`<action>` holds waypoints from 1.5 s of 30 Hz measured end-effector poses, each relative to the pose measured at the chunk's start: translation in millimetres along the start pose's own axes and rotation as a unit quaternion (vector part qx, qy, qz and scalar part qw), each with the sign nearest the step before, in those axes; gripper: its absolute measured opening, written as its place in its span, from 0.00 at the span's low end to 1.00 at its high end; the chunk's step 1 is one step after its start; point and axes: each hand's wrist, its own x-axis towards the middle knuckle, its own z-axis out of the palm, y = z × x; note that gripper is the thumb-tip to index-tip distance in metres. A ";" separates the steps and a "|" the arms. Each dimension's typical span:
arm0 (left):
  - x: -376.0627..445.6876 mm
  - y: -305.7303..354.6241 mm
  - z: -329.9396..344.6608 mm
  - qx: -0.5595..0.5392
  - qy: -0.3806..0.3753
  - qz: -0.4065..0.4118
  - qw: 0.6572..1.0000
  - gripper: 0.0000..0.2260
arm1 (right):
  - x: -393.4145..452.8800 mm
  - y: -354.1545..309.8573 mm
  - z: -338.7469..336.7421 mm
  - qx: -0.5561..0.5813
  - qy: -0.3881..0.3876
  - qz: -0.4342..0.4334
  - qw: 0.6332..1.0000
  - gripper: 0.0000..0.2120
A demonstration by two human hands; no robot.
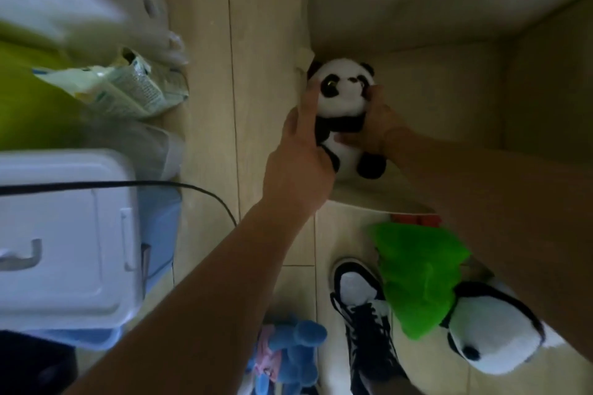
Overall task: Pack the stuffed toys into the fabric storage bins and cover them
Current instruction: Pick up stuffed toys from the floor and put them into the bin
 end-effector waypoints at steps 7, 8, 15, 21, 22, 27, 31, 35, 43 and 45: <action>-86.9 -5.8 10.9 -0.171 0.027 0.002 0.985 0.34 | -133.8 -5.6 -82.3 -0.077 0.224 -0.177 0.955 0.15; -104.0 -11.2 16.5 -0.162 0.037 -0.011 0.986 0.34 | -167.7 1.3 -90.9 -0.045 0.291 -0.238 0.925 0.11; -200.2 -56.5 79.6 0.024 -0.085 -0.045 0.995 0.32 | -311.9 160.5 -40.7 -0.121 0.282 -0.181 0.934 0.19; -218.7 -64.4 133.8 -0.029 -0.133 0.044 0.990 0.19 | -313.4 289.0 56.0 -0.412 -0.108 0.107 0.899 0.63; -217.4 -62.2 141.9 -0.036 -0.144 0.059 0.987 0.19 | -308.5 290.7 62.3 -0.399 -0.083 0.137 0.903 0.60; -200.5 -23.8 162.1 -0.121 -0.276 -0.050 0.952 0.16 | -292.9 274.7 59.6 -0.359 0.088 0.106 0.923 0.30; -209.2 33.3 139.6 -0.365 -0.252 -0.406 0.799 0.19 | -355.1 217.8 6.5 -0.114 0.235 -0.034 0.965 0.30; -245.5 114.4 86.6 -0.518 -0.293 -0.429 0.680 0.31 | -465.8 117.5 -46.3 0.204 0.324 -0.069 0.921 0.37; -211.8 212.4 -10.7 -0.507 -0.296 -0.155 0.795 0.29 | -521.0 89.6 -121.9 0.179 0.246 -0.054 0.951 0.31; -190.6 224.2 -18.9 -0.474 -0.268 -0.129 0.829 0.28 | -507.9 81.9 -157.3 0.290 0.264 -0.043 0.919 0.29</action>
